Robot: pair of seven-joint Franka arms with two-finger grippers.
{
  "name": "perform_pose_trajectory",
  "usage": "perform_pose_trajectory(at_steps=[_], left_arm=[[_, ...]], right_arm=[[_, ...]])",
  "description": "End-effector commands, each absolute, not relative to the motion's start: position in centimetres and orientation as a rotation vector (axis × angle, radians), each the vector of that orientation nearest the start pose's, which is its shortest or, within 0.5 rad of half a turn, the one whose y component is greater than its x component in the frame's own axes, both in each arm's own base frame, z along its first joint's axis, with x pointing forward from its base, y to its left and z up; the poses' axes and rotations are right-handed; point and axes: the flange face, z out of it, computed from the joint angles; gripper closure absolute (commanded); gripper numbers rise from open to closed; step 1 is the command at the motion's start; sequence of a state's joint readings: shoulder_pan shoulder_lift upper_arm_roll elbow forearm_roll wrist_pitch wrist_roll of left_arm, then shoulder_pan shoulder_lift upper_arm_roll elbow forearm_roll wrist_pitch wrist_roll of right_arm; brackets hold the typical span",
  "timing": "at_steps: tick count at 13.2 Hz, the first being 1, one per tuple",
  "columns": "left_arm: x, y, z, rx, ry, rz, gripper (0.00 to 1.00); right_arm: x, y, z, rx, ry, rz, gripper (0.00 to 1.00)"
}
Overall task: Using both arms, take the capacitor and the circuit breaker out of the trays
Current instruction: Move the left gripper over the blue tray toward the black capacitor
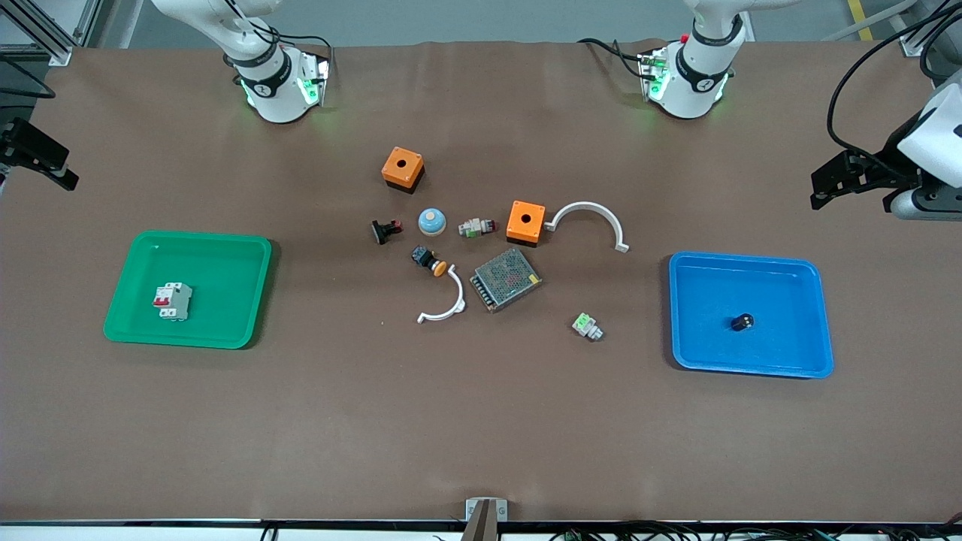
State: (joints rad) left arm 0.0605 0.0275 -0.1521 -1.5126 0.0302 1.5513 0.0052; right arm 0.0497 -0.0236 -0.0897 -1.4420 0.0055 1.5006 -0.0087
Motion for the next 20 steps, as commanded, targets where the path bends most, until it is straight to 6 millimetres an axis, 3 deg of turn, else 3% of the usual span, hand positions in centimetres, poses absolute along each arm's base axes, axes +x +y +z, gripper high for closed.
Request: perform_pose_trajectory(at_steps=[1, 5, 6, 8, 9, 12, 14, 17, 20], left_arm=[[55.7, -3.5, 64.2, -3.117, 0.178, -0.02, 0.0], [55.9, -2.2, 63.7, -3.115, 0.171, 0.002, 0.0], [56.3, -1.9, 62.7, -3.113, 0.166, 0.033, 0.0], [57.6, 0.8, 58.6, -3.13, 0.104, 0.157, 0.0], [58.2, 1.1, 56.8, -3.131, 0.1, 0.186, 0.0], [59.4, 3.0, 50.3, -3.133, 0.053, 0.114, 0.0], [59.0, 4.7, 45.2, -3.135, 0.011, 0.073, 0.0], [58.9, 5.7, 40.5, -3.142, -0.017, 0.065, 0.0], [59.8, 5.8, 36.5, -3.151, -0.026, 0.041, 0.0]], right_arm=[[53.6, -2.2, 69.4, -3.127, 0.049, -0.132, 0.0], [53.6, -2.2, 69.4, -3.127, 0.049, -0.137, 0.0], [53.6, -2.2, 69.4, -3.127, 0.049, -0.137, 0.0], [53.7, -2.0, 69.3, -3.127, 0.044, -0.13, 0.0], [53.7, -2.0, 69.3, -3.127, 0.044, -0.13, 0.0], [53.9, -1.6, 69.0, -3.129, 0.032, -0.125, 0.0], [54.5, -1.8, 68.1, -3.133, 0.037, -0.099, 0.0], [54.8, -2.7, 67.2, -3.142, 0.053, -0.07, 0.0], [55.2, -3.3, 65.1, -3.155, 0.028, 0.013, 0.0]])
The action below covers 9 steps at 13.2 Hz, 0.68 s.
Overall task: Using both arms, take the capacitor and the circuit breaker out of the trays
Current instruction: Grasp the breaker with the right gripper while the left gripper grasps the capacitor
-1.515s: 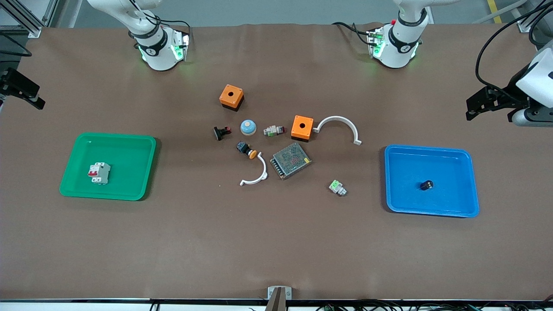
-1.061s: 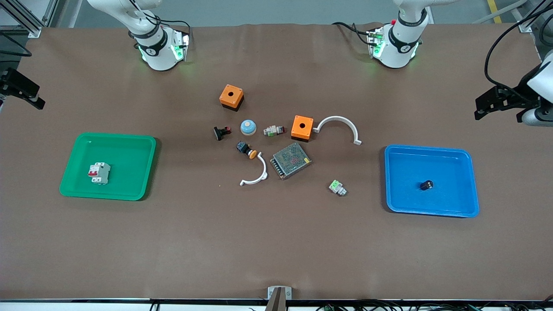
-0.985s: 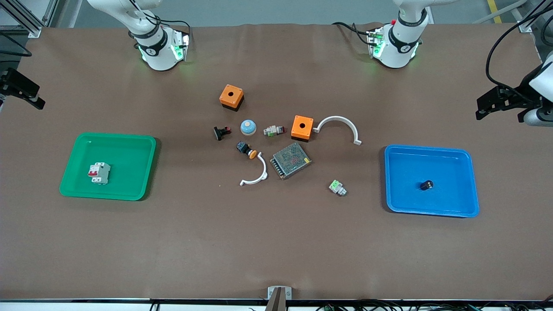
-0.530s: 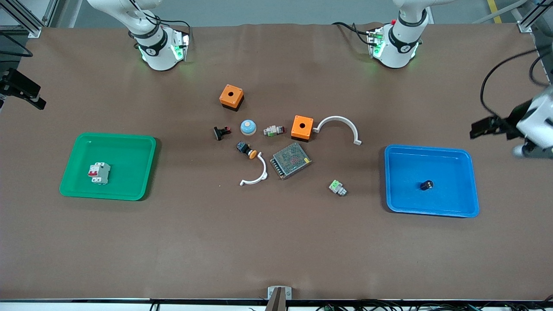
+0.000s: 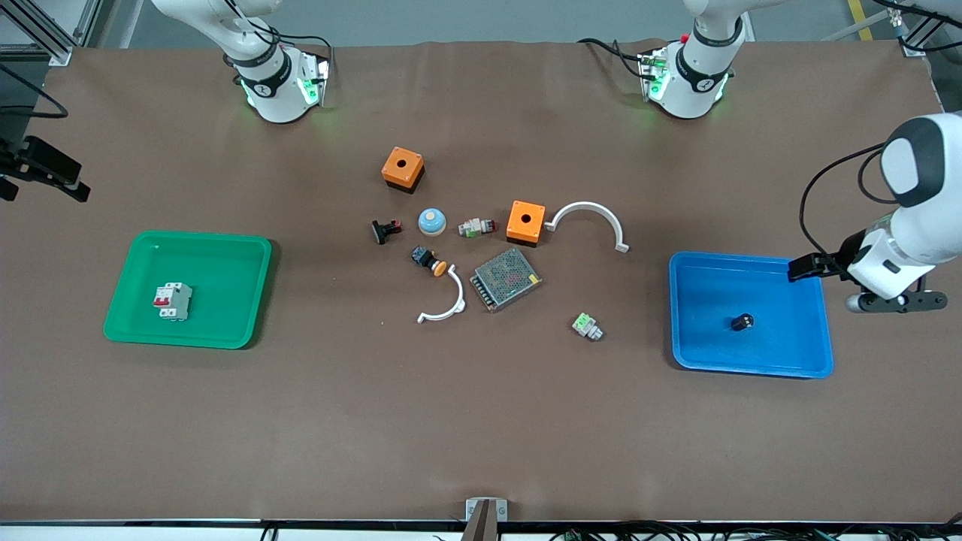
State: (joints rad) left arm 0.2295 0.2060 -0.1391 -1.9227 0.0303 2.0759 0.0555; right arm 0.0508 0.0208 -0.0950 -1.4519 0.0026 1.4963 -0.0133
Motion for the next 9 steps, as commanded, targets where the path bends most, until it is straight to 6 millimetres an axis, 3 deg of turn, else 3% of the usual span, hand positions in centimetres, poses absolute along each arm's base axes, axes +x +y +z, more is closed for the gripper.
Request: perform_pose_trajectory(at_steps=[1, 5, 6, 9], left_arm=[[60.0, 5.7, 35.3, -3.153, -0.021, 0.012, 0.0], [61.5, 3.7, 30.1, -3.167, 0.038, -0.053, 0.01], [61.8, 2.5, 28.8, -3.171, 0.059, -0.058, 0.03], [61.6, 2.5, 25.2, -3.179, 0.063, 0.008, 0.1]], right_arm=[[55.5, -4.3, 64.3, -3.156, 0.004, 0.045, 0.0], [57.6, -9.1, 56.7, -3.126, -0.088, 0.265, 0.0], [58.0, -10.0, 54.7, -3.123, -0.125, 0.26, 0.0], [57.7, -13.6, 46.8, -3.111, -0.308, 0.187, 0.0]])
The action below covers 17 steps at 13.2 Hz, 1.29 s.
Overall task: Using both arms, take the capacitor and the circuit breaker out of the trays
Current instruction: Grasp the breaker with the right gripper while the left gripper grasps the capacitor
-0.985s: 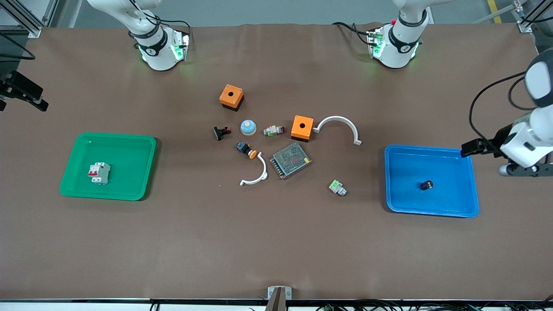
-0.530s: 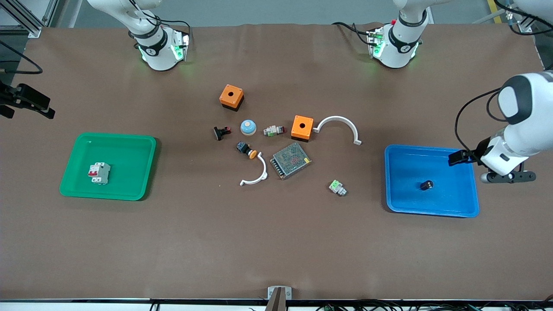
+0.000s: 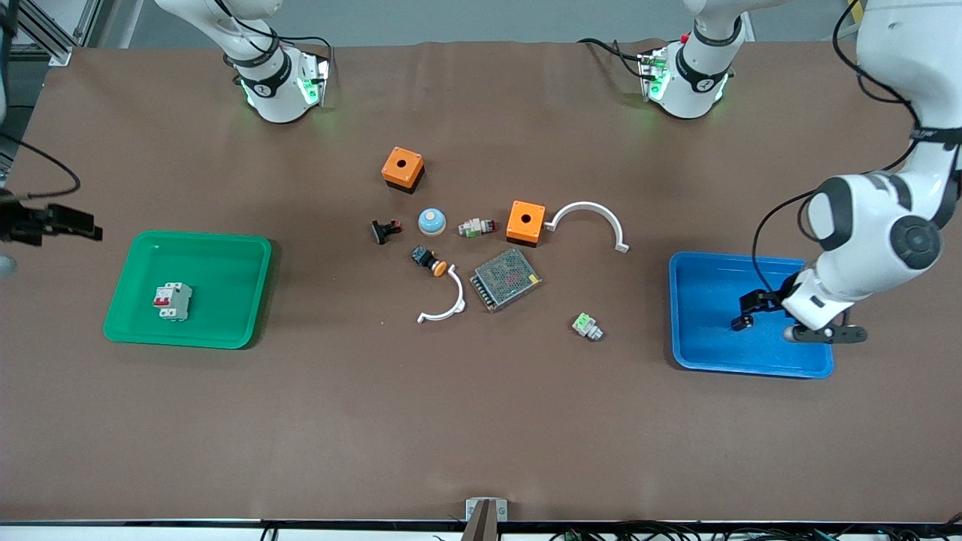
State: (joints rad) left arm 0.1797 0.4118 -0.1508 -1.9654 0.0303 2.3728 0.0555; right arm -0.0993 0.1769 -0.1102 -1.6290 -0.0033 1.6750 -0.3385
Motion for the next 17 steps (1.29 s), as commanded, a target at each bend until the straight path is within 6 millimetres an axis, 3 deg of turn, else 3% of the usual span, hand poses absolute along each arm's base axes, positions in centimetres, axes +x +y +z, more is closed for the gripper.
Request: perform_pose_trajectory(at_steps=[1, 6, 9, 13, 17], left_arm=[[61.5, 2.5, 24.6, -3.18, 0.062, 0.02, 0.12], [61.5, 2.9, 23.0, -3.184, 0.05, 0.021, 0.15], [61.6, 3.1, 21.9, -3.18, 0.053, 0.036, 0.21], [62.7, 3.6, 21.5, -3.182, 0.033, 0.014, 0.24], [62.8, 3.7, 21.0, -3.185, 0.025, 0.023, 0.31]], right_arm=[[57.2, -14.5, 43.9, -3.116, -0.309, 0.159, 0.0], [55.6, -16.6, 33.3, -3.126, -0.338, 0.114, 0.0], [55.3, -16.5, 28.7, -3.127, -0.344, 0.128, 0.0], [56.1, -16.9, 24.4, -3.135, -0.398, 0.106, 0.0], [56.4, -16.8, 22.8, -3.138, -0.404, 0.095, 0.01]])
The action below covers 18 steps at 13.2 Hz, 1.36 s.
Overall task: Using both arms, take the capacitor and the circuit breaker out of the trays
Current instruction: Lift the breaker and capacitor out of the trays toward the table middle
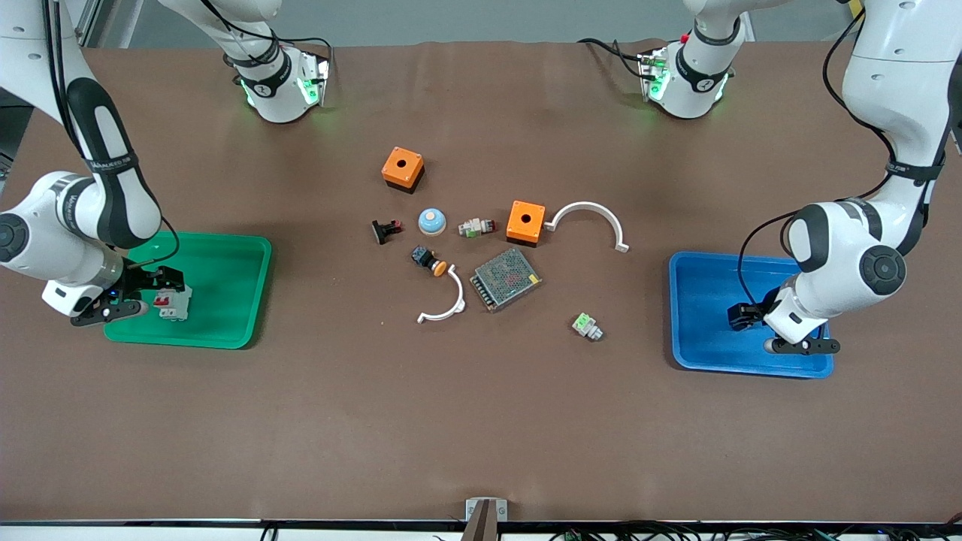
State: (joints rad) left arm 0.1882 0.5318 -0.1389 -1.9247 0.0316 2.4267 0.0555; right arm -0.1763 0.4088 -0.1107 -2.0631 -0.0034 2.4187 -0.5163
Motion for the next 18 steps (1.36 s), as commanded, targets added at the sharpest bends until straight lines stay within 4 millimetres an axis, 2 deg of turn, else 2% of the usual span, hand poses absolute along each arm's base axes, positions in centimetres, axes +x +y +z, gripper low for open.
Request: perform_pose_trajectory(at_steps=[1, 4, 7, 9, 10, 12, 14, 16, 17, 18], left_arm=[[62.8, 3.6, 20.7, -3.186, 0.027, 0.028, 0.33], [62.9, 3.6, 20.4, -3.186, 0.028, 0.033, 0.41], [62.7, 3.6, 19.9, -3.188, 0.028, 0.057, 0.68], [62.6, 3.4, 20.2, -3.187, 0.031, 0.07, 0.95], [62.5, 3.5, 21.0, -3.184, 0.028, 0.089, 1.0], [62.5, 3.1, 24.8, -3.173, -0.003, 0.092, 1.0], [62.4, 1.7, 28.1, -3.167, -0.083, 0.084, 1.0], [61.8, -1.6, 31.7, -3.164, -0.19, 0.094, 1.0], [61.4, -3.9, 32.8, -3.165, -0.245, 0.092, 1.0], [60.8, -6.3, 33.3, -3.167, -0.293, 0.091, 1.0]], right_arm=[[56.4, -16.9, 22.6, -3.135, -0.399, 0.096, 0.03], [56.6, -16.7, 22.4, -3.132, -0.393, 0.095, 0.11], [56.8, -16.8, 21.8, -3.131, -0.394, 0.103, 0.23], [57.1, -16.8, 21.7, -3.132, -0.395, 0.101, 0.34], [57.1, -16.9, 21.7, -3.133, -0.392, 0.101, 0.4], [57.1, -16.9, 21.6, -3.132, -0.395, 0.103, 0.57], [57.5, -16.9, 22.1, -3.135, -0.4, 0.09, 0.73], [58.1, -16.7, 23.1, -3.137, -0.403, 0.081, 0.82], [58.3, -16.4, 24.0, -3.129, -0.407, 0.102, 0.83], [58.6, -16.0, 26.0, -3.115, -0.405, 0.143, 0.83]])
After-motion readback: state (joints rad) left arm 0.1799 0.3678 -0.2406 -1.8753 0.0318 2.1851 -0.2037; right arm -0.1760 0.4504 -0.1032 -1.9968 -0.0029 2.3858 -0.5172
